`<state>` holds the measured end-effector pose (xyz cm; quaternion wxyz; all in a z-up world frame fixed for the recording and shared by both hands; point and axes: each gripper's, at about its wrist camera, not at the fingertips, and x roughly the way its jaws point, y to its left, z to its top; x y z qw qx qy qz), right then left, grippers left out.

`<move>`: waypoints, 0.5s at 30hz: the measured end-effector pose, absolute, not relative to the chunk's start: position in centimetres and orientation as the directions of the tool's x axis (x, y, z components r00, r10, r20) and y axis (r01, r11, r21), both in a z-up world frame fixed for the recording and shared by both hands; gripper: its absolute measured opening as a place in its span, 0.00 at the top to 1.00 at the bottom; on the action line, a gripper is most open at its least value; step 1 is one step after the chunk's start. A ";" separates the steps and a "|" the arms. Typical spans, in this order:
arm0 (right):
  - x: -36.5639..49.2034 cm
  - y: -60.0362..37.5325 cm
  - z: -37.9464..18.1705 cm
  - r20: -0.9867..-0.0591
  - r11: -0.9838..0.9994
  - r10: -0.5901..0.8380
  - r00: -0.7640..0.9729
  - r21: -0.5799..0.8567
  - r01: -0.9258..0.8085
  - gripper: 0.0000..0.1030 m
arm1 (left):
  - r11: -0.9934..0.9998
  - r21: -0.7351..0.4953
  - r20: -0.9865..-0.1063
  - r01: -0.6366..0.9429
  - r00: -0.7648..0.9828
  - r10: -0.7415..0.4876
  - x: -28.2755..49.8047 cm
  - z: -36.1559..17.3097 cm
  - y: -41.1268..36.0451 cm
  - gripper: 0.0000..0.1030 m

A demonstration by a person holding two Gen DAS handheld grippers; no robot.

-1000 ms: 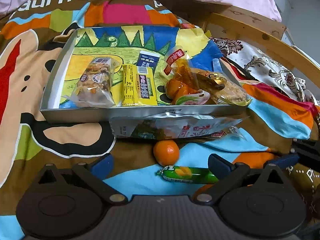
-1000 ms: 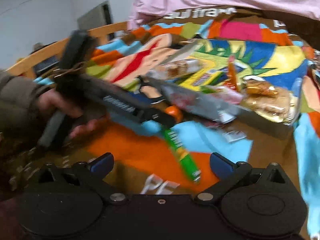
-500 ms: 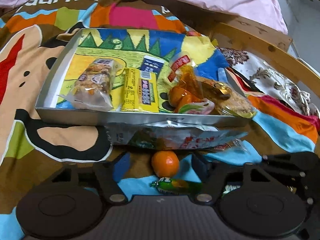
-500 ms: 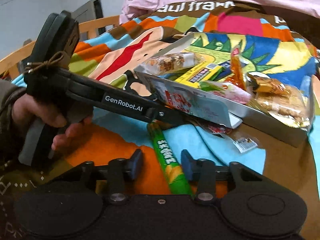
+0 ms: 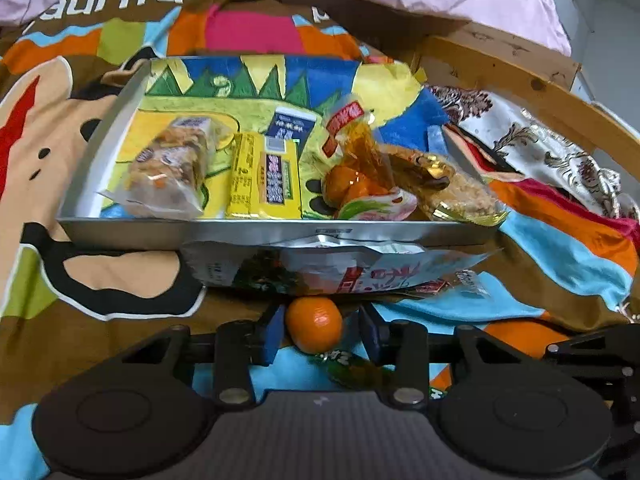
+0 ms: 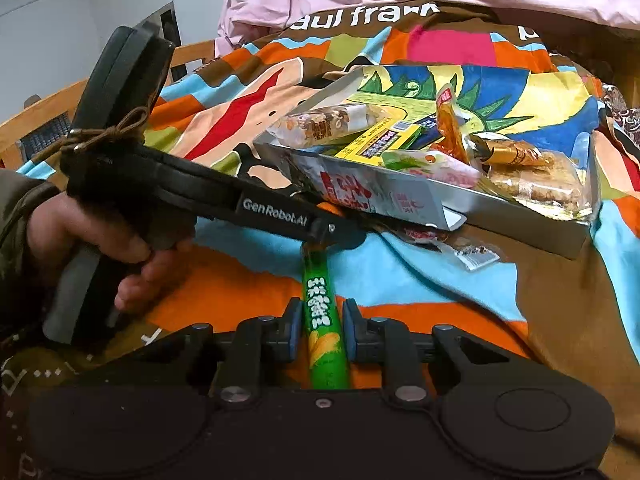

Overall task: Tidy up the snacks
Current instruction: 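Close the left tool on the mandarin while the right grasps the green sausage stick, then lift the mandarin with the left tool while the right lifts the sausage stick over the tin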

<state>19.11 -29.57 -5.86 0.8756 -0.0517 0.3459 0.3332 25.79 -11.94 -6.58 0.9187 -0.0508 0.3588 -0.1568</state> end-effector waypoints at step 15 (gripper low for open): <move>12.4 -26.7 -5.7 -0.631 0.749 0.383 0.675 -0.216 -0.627 0.80 | 0.949 -0.218 -0.616 0.225 0.723 -0.313 22.4 -6.0 -10.3 0.68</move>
